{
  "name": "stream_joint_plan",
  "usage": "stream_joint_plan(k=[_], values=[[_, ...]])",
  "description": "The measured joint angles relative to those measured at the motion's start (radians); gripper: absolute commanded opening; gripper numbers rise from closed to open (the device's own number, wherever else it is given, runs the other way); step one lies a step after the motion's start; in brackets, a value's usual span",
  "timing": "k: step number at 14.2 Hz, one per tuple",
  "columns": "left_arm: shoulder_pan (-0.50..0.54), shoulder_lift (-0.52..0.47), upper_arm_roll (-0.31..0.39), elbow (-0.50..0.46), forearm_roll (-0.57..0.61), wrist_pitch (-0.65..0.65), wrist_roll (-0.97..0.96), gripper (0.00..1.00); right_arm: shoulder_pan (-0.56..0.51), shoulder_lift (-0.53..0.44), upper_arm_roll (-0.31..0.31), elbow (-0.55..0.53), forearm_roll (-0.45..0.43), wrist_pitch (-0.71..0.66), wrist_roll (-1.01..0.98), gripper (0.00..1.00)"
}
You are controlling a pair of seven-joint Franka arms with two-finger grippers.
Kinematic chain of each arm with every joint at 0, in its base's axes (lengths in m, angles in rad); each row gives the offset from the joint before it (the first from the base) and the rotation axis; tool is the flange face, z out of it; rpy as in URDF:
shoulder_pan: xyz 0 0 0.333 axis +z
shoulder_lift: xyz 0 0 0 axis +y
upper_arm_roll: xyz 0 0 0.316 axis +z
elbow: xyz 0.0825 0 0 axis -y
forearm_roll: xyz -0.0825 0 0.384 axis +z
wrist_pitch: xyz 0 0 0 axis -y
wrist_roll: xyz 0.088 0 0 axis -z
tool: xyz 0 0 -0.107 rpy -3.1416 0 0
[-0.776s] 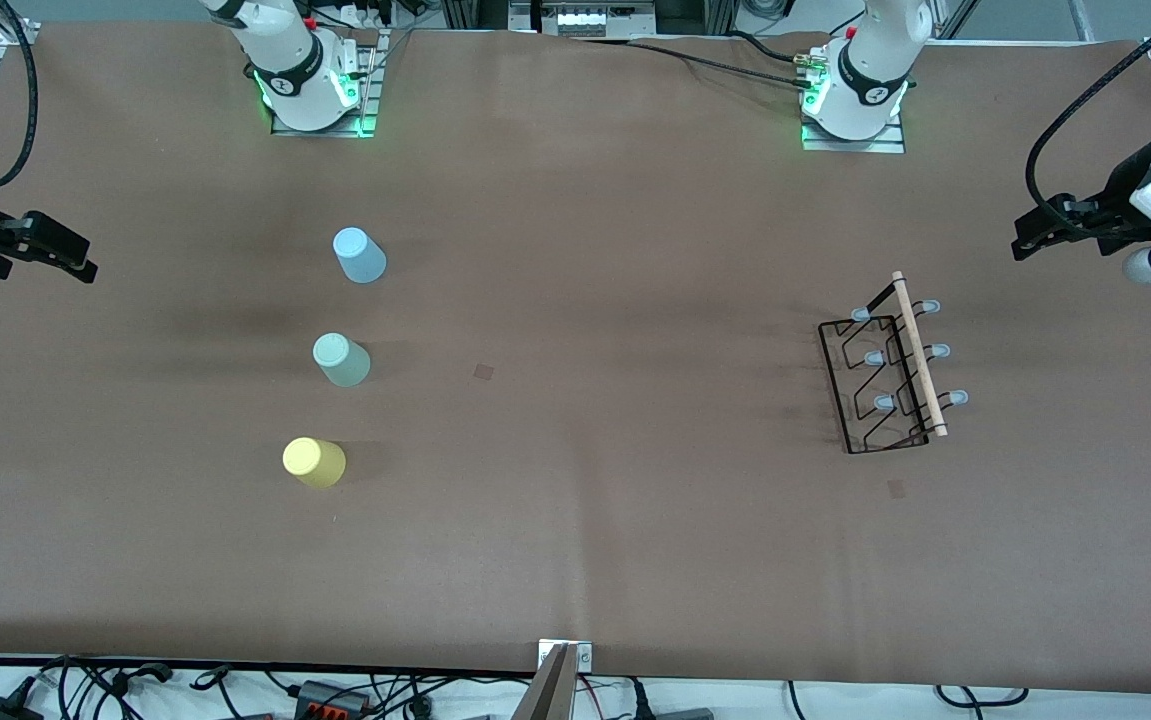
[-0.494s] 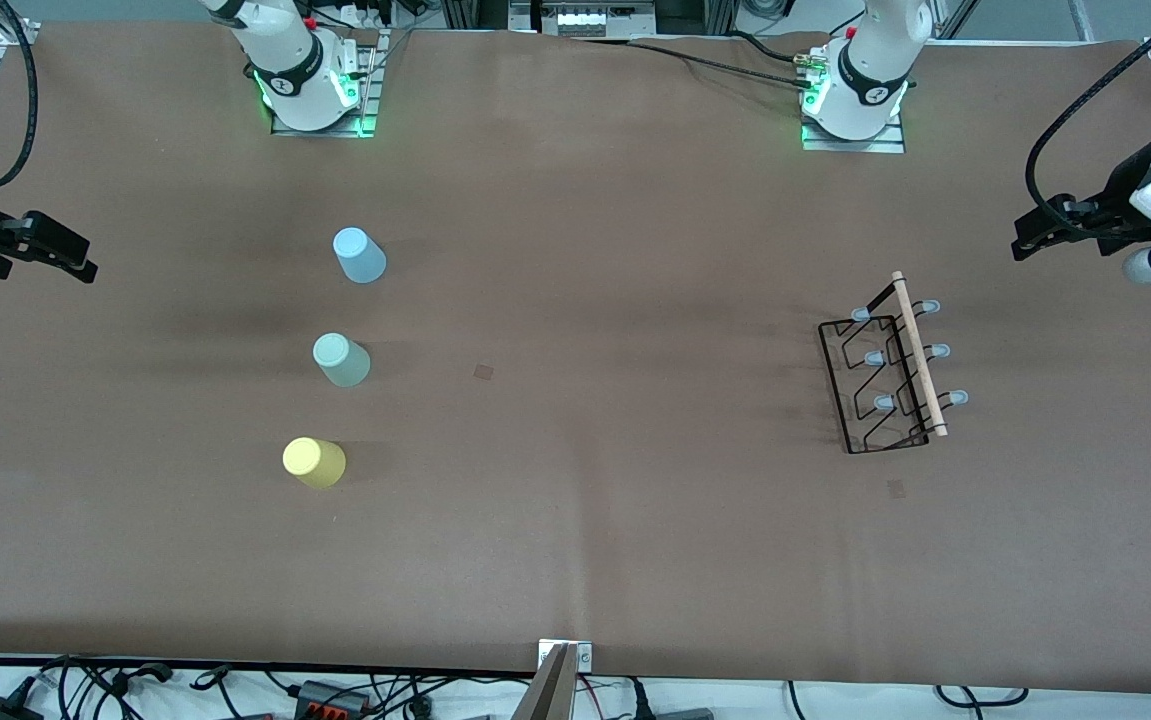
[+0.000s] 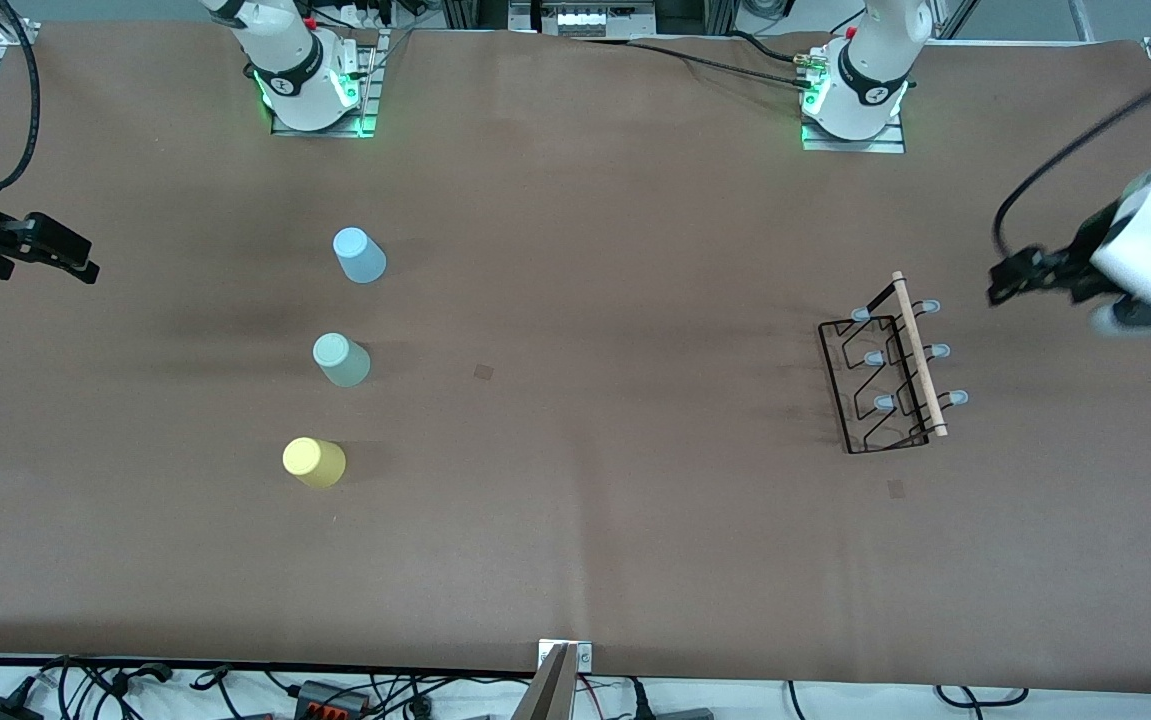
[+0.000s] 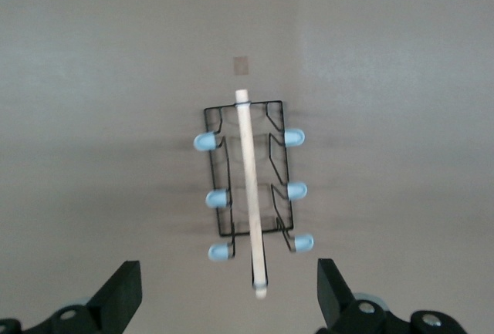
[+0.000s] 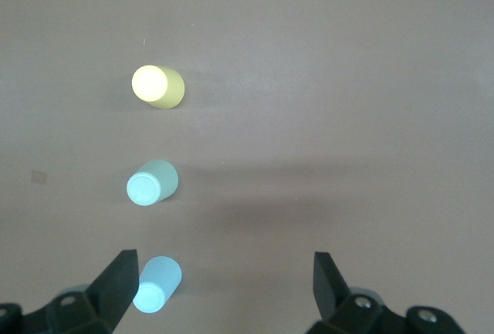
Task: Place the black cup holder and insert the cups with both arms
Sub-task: 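Reach the left gripper toward the wooden handle of the wire rack, then close the left gripper on the rack's wooden handle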
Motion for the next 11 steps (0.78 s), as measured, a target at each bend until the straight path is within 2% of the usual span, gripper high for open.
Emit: stream_joint_plan(k=[4,7,11], values=[[0.0,0.112,-0.003,-0.109,0.0,0.204,0.0,1.0,0.0,0.0,0.0,0.0,0.0,0.002,0.0,1.0],[0.0,0.124,-0.009,-0.226,0.0,0.333,0.002,1.0,0.0,0.006,0.001,-0.002,0.0,0.001,0.0,1.0],[-0.002,0.123,-0.032,-0.282,0.014,0.385,0.006,0.65,0.0,0.008,0.001,-0.002,0.0,0.002,-0.001,1.0]])
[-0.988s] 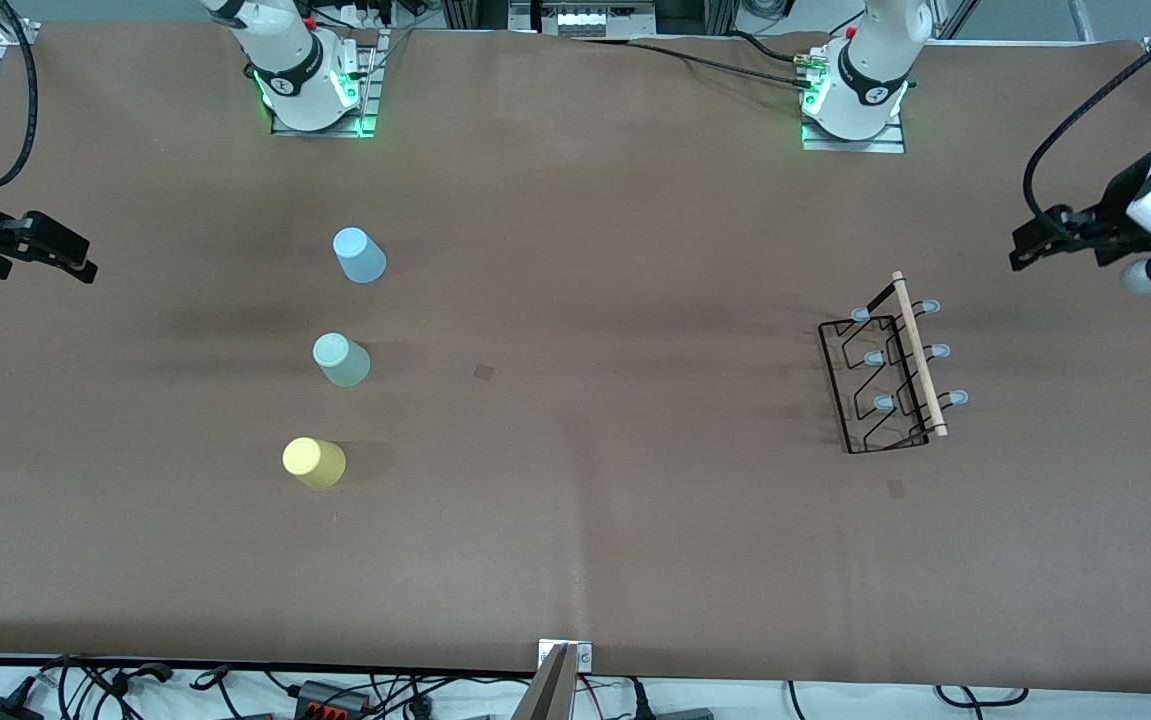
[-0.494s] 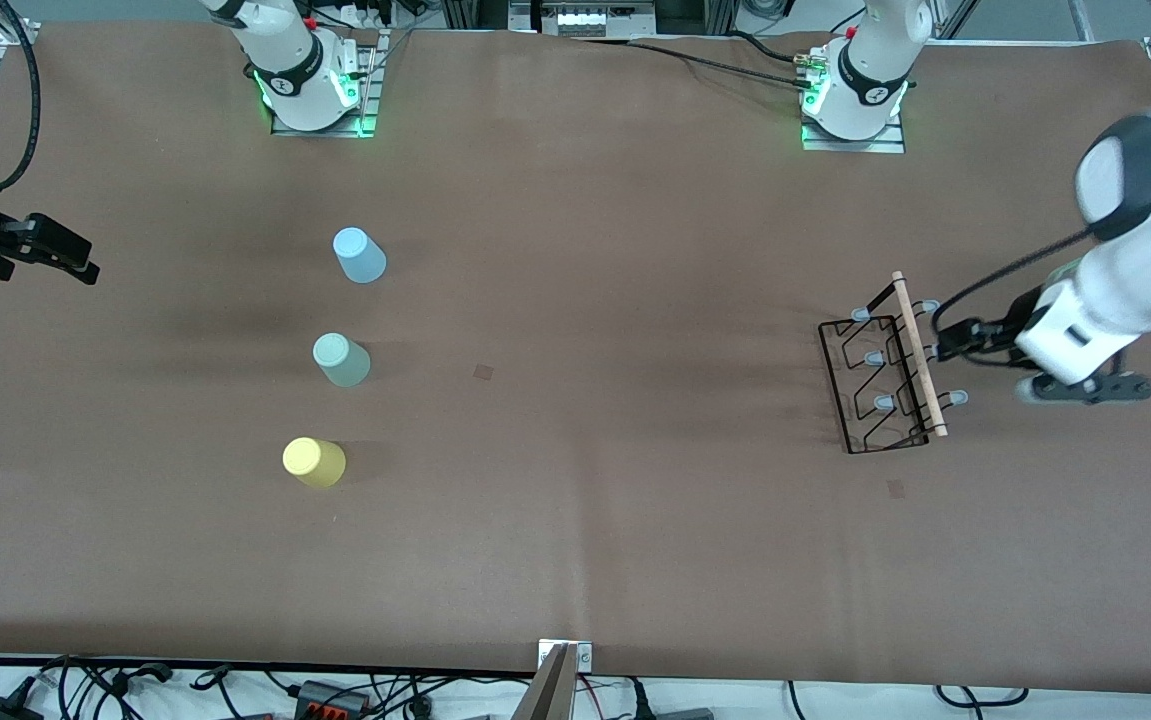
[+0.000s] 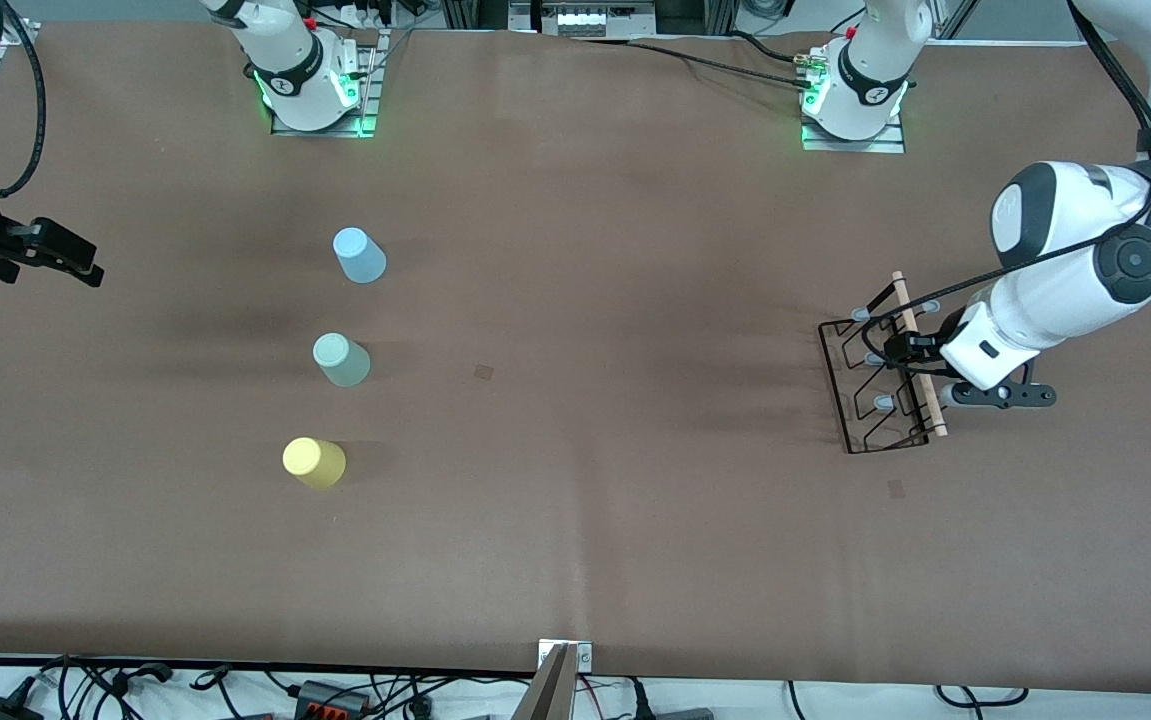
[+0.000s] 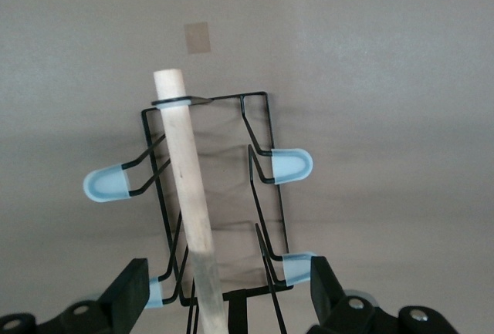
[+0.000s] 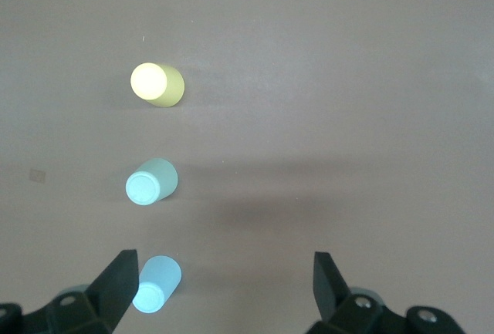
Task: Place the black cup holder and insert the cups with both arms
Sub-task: 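Close the left gripper on the rack's wooden handle, then carry the rack to mid-table with the left gripper while the right gripper reaches the cups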
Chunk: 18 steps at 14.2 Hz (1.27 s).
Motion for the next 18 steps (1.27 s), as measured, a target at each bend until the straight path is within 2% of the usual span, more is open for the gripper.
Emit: stream_joint_plan(k=[1,2,9,10,12,13,18], values=[[0.0,-0.002,0.0,-0.003,0.002,0.0,0.0,0.55,0.0,0.0,0.0,0.0,0.0,0.0,0.0,1.0],[0.0,-0.005,0.0,-0.006,0.002,0.0,0.0,0.51,0.0,0.0,0.0,0.0,0.0,0.0,0.0,1.0],[0.003,-0.011,0.0,-0.052,0.003,0.0,0.0,0.48,0.0,-0.001,0.0,0.001,0.0,0.0,0.0,1.0],[0.003,-0.014,0.0,-0.059,0.003,0.0,0.0,0.39,0.0,-0.001,0.0,0.001,0.0,0.001,0.0,1.0],[0.003,-0.024,0.0,-0.069,0.003,0.0,0.0,0.12,0.0,-0.001,0.001,0.001,0.0,0.001,0.0,1.0],[0.003,-0.028,0.0,-0.072,0.003,0.0,0.0,0.03,0.0,-0.001,0.001,0.001,0.0,0.001,0.0,1.0],[0.003,-0.036,-0.014,-0.075,0.004,-0.015,0.001,0.01,0.0,-0.001,0.002,0.001,0.0,0.001,-0.001,1.0]])
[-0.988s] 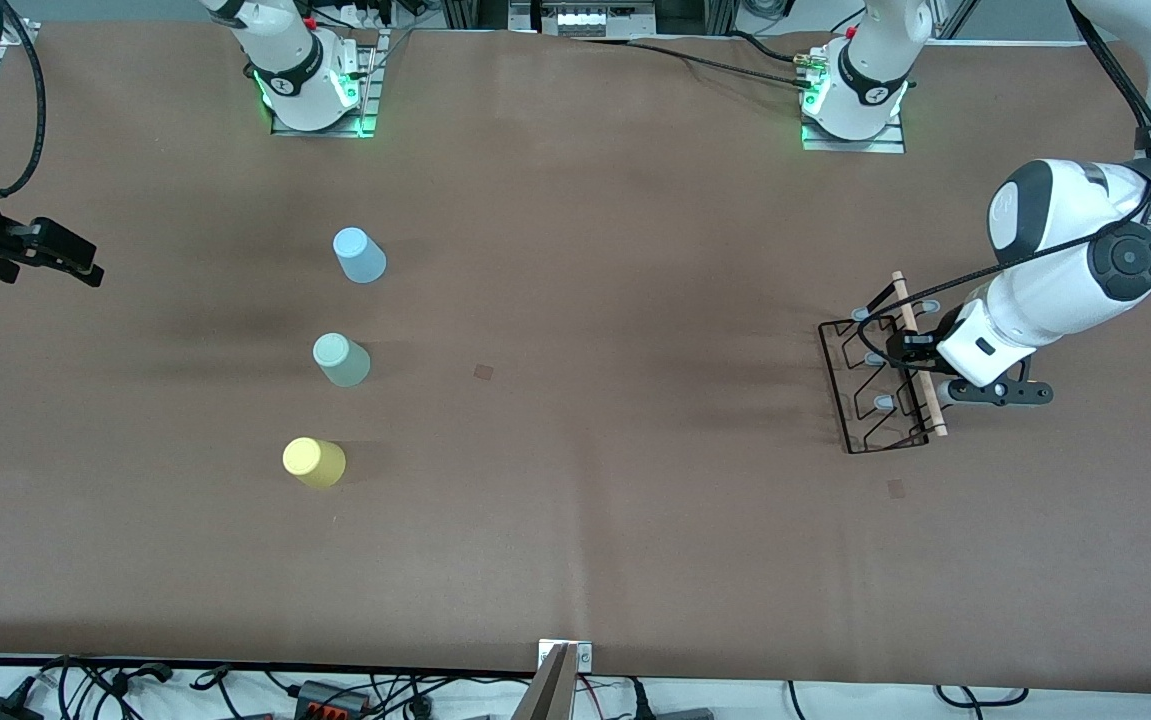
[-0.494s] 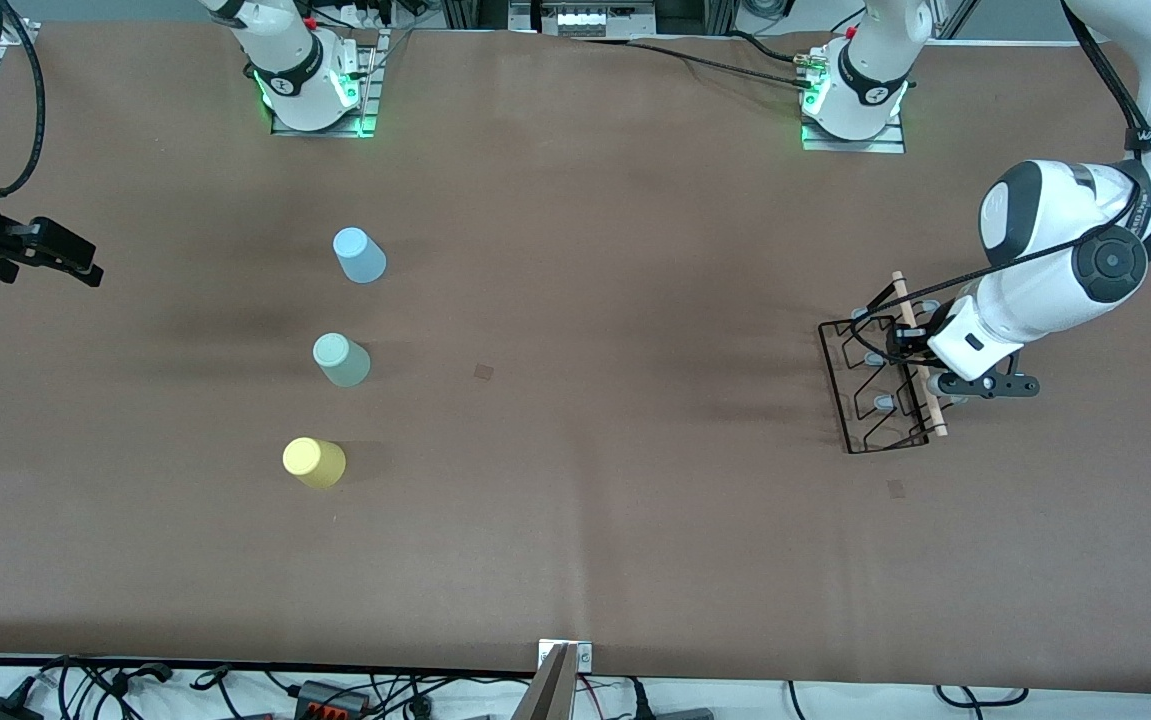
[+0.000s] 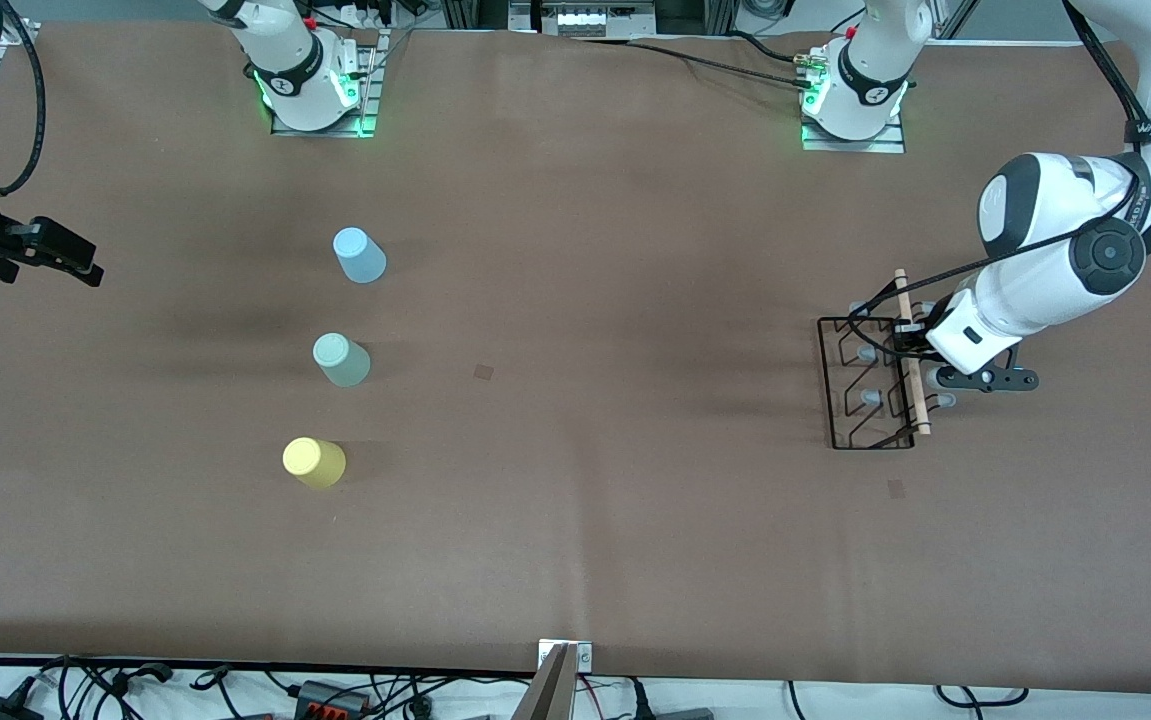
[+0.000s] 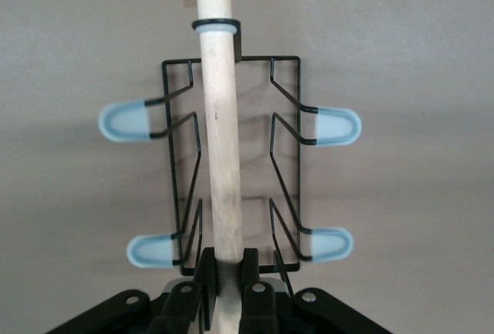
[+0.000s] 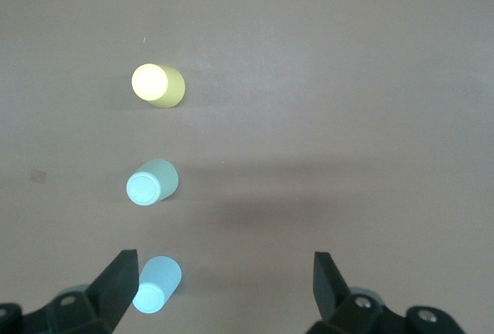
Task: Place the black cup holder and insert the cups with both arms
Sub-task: 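Carry the rack to mid-table with the left gripper while the right gripper reaches the cups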
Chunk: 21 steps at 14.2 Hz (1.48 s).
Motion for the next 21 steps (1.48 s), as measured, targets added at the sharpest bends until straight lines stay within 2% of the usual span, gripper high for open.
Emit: stream_joint_plan(k=[2,5,7,8,10,12,17,21], values=[[0.0,-0.003,-0.054,0.039,0.0,-0.063,-0.032,0.01,0.0,0.0,0.001,0.0,0.0,0.0,0.0,1.0],[-0.007,-0.01,-0.196,0.19,-0.001,-0.24,-0.218,0.01,0.0,0.0,0.001,0.0,-0.001,-0.001,0.0,1.0],[-0.045,-0.008,-0.285,0.286,-0.001,-0.295,-0.365,0.01,-0.001,0.0,0.0,0.0,-0.004,-0.001,0.0,1.0],[-0.081,-0.003,-0.307,0.321,-0.001,-0.3,-0.42,0.01,-0.001,0.0,0.0,0.0,-0.013,-0.001,0.0,1.0],[-0.166,0.04,-0.317,0.388,-0.002,-0.302,-0.489,0.01,-0.001,0.007,0.0,-0.001,-0.041,-0.001,0.0,1.0],[-0.258,0.128,-0.315,0.464,-0.001,-0.295,-0.573,0.01,0.001,0.032,0.002,-0.005,-0.045,0.0,0.0,1.0],[-0.452,0.389,-0.301,0.705,0.085,-0.238,-0.757,0.01,0.064,0.187,0.01,-0.016,-0.044,0.033,0.018,1.0],[-0.565,0.501,-0.237,0.752,0.101,-0.077,-0.837,0.01,0.174,0.307,0.013,-0.019,-0.044,0.072,0.118,1.0]])
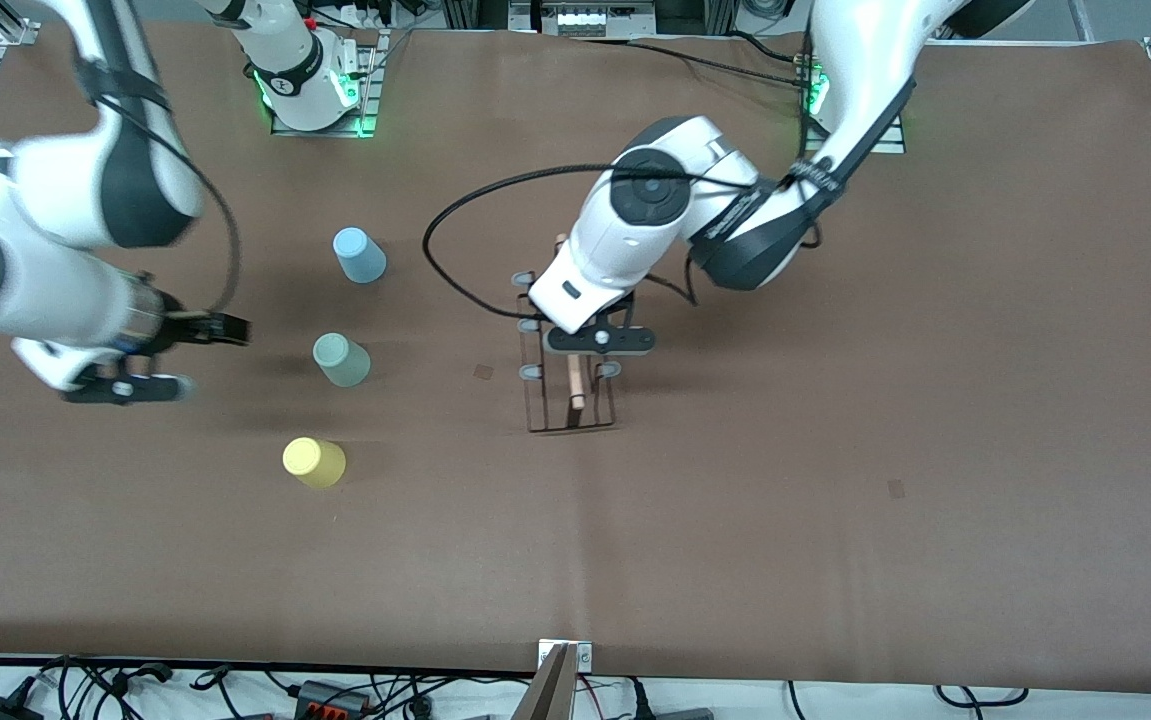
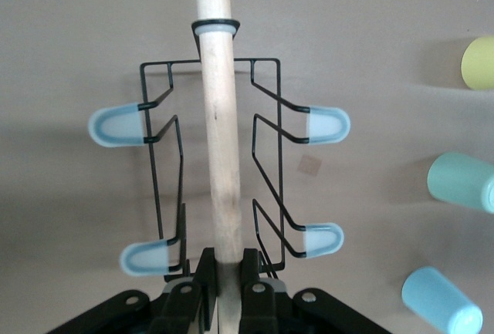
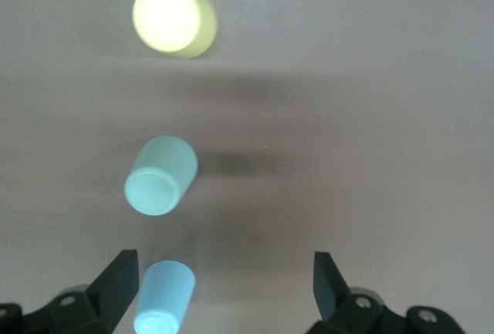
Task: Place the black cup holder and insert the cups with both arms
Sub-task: 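Carry the rack to mid-table with the left gripper while the right gripper reaches the cups, then release the rack with the left gripper while the right gripper grasps the mint cup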
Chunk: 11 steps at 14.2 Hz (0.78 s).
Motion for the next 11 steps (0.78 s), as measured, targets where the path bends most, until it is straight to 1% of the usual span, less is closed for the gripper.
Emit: stream_joint_plan(k=[2,4,5,8,11], values=[[-0.046,0.023,0.044,0.007,0.0,0.038,-0.007,0.01,0.03,0.031,0.001,-0.02,0.018,0.008,0.02,1.0],[-0.07,0.037,0.068,0.011,0.0,0.058,-0.013,0.01,0.029,0.042,-0.003,-0.066,0.078,0.039,0.021,1.0],[-0.073,0.043,0.073,0.012,0.0,0.065,-0.014,0.04,0.029,0.044,-0.004,-0.086,0.091,0.061,0.021,1.0],[-0.073,0.059,0.079,0.014,0.0,0.089,-0.014,0.31,0.049,0.059,-0.002,-0.134,0.104,0.149,0.054,1.0],[-0.074,0.061,0.079,0.028,0.0,0.093,-0.015,0.44,0.065,0.102,-0.002,-0.157,0.105,0.23,0.09,1.0]])
